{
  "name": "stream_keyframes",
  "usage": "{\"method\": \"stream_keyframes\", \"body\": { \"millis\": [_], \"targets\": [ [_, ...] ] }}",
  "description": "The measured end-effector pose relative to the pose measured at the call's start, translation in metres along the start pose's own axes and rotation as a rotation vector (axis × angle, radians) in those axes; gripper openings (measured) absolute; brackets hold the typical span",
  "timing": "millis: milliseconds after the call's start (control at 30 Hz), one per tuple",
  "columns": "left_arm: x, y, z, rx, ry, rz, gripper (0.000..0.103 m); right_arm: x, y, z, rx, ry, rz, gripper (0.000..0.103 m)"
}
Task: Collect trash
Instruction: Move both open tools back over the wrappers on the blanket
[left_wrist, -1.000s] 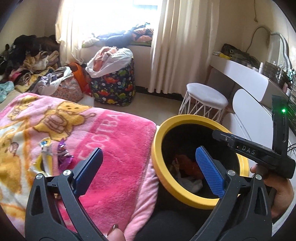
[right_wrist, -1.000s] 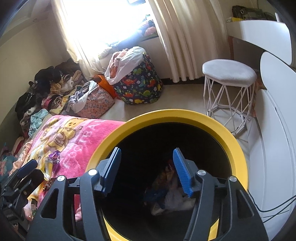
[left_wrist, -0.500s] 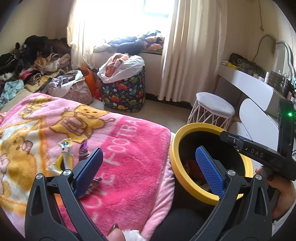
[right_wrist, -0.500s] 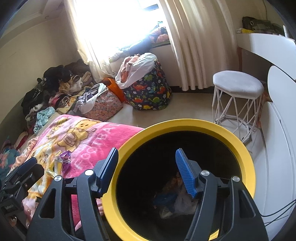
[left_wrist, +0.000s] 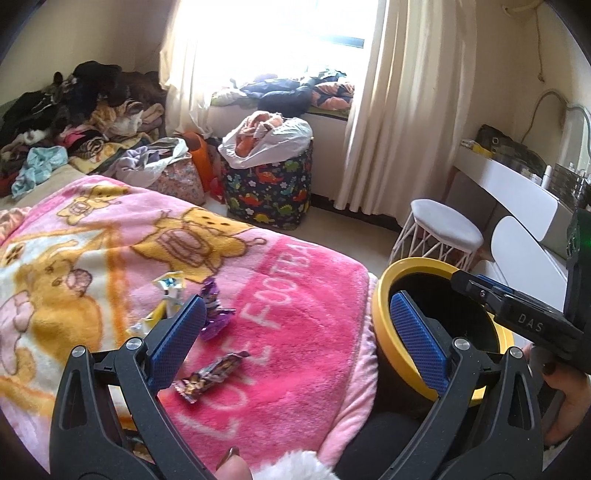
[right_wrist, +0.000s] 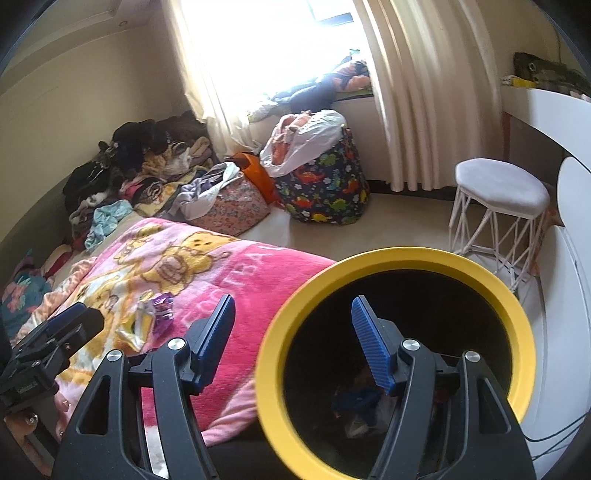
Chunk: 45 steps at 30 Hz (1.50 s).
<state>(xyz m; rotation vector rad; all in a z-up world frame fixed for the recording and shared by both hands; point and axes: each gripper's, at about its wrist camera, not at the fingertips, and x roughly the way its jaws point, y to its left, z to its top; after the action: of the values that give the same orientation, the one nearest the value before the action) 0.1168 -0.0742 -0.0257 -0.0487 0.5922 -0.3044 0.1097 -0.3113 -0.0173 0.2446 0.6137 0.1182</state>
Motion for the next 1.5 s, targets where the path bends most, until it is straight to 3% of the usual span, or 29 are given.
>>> {"method": "stream_keyframes", "body": {
  "millis": [867, 1233, 1500],
  "targets": [
    [-0.029, 0.097, -0.026, -0.08, 0.022, 0.149, 0.092, 0.055, 0.11, -0.017, -0.161, 0.176, 0.185, 0.063],
    [-0.03, 0.116, -0.075, -0.076, 0.149, 0.138, 0.091, 0.093, 0.15, -0.033, -0.209, 0.299, 0.226, 0.063],
    [-0.027, 0.111, -0.106, -0.065, 0.238, 0.1, 0.075, 0.123, 0.168, -0.044, -0.213, 0.378, 0.226, 0.061]
  ]
}}
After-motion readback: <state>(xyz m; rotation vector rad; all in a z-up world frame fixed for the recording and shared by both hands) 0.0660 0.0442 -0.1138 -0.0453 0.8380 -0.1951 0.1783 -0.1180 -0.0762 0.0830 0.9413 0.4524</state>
